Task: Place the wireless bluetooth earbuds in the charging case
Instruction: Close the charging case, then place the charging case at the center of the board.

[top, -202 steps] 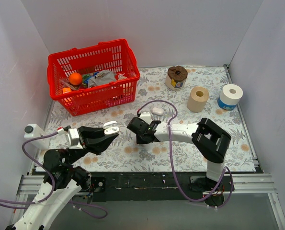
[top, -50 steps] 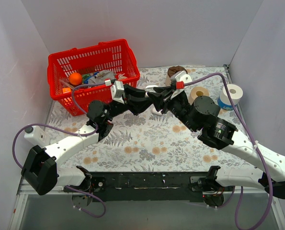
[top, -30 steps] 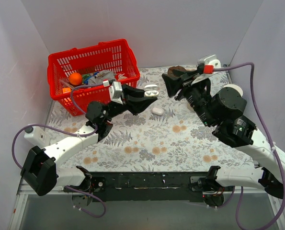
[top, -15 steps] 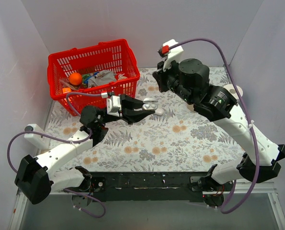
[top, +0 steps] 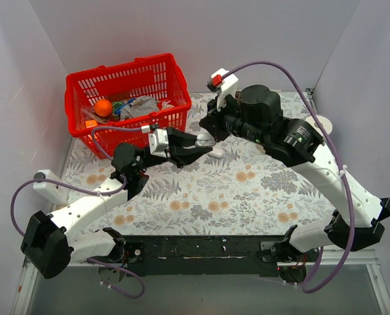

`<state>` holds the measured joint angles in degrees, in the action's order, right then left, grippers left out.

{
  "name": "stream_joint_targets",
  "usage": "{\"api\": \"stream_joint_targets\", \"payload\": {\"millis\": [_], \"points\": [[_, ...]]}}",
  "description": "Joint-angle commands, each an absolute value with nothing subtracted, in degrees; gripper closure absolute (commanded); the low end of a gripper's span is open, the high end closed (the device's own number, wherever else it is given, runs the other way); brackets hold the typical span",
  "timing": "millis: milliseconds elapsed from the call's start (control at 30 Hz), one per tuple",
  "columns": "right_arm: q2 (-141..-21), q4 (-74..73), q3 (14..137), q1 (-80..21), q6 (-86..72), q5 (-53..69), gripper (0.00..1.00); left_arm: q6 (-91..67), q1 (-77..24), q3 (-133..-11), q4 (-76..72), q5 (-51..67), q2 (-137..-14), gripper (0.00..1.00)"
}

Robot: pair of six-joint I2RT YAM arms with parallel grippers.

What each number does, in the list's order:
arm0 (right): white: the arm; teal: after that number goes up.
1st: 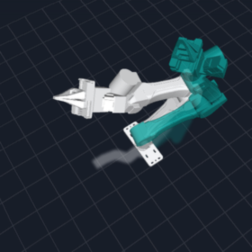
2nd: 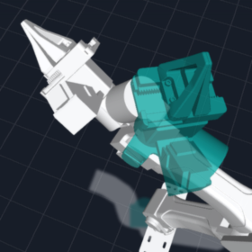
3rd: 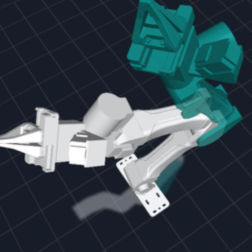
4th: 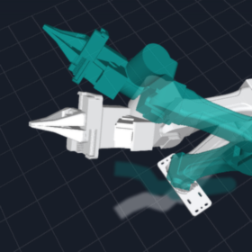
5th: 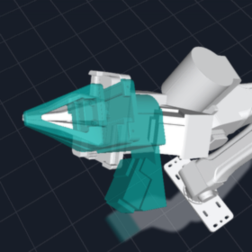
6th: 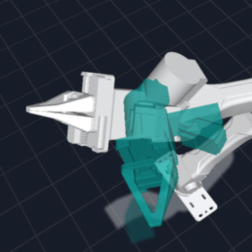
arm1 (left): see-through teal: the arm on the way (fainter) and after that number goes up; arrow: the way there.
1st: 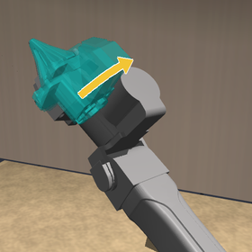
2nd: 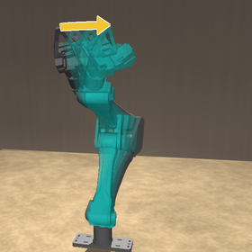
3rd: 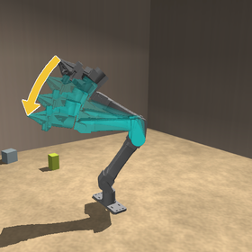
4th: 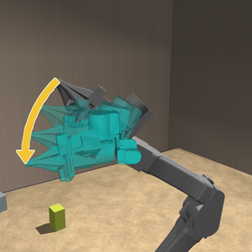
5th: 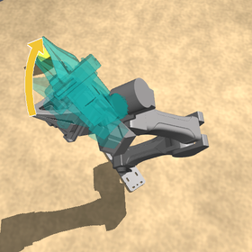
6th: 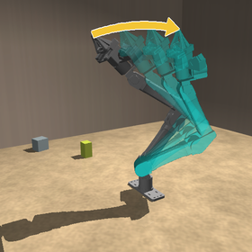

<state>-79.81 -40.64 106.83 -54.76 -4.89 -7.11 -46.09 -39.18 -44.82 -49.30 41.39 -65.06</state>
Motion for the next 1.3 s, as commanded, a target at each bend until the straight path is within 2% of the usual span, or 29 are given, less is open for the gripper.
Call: {"api": "stream_joint_targets", "payload": {"millis": [0, 133, 233, 267, 300, 367, 467, 633, 1133, 1167, 1267], "points": [[-76.6, -40.5, 104.1, -55.1, -6.3, -4.7, 0.99, -47.0, -39.4, -47.1, -51.2, 37.1, -65.4, 1.00], [-73.9, -39.1, 101.3, -55.1, -7.0, -5.5, 0.99, -48.5, -39.4, -47.0, -51.7, 34.7, -65.7, 1.00], [-70.4, -37.1, 97.7, -55.0, -9.8, -14.5, 0.99, -49.5, -39.5, -47.4, -49.2, 33.4, -66.2, 1.00], [-69.0, -34.6, 96.2, -54.6, -10.6, -21.1, 0.99, -51.2, -39.5, -47.7, -47.7, 33.1, -66.4, 1.00], [-67.4, -32.6, 91.5, -54.3, -11.9, -24.4, 0.98, -52.9, -39.4, -47.8, -45.8, 31.1, -67.1, 1.00], [-63.2, -28.8, 86.9, -52.6, -12.9, -30.0, 0.94, -58.8, -39.5, -47.2, -40.2, 28.6, -68.3, 1.00], [-59.7, -27.0, 79.4, -50.7, -14.9, -32.2, 0.90, -65.5, -39.4, -43.5, -37.5, 27.2, -71.9, 1.00], [-57.0, -26.6, 72.6, -50.2, -17.2, -31.0, 0.84, -77.4, -39.5, -41.3, -32.3, 25.1, -82.7, 1.00], [-53.3, -25.8, 62.4, -50.1, -20.0, -24.7, 0.82, -79.9, -38.3, -46.0, -24.2, 20.7, -104.1, 1.00], [-53.3, -25.8, 62.2, -50.1, -20.0, -24.4, 0.81, -80.0, -38.2, -46.0, -24.0, 20.9, -104.8, 0.99], [-53.0, -26.0, 62.0, -50.2, -20.0, -24.5, 0.80, -80.1, -38.2, -46.4, -23.4, 20.8, -106.9, 0.87]]}}
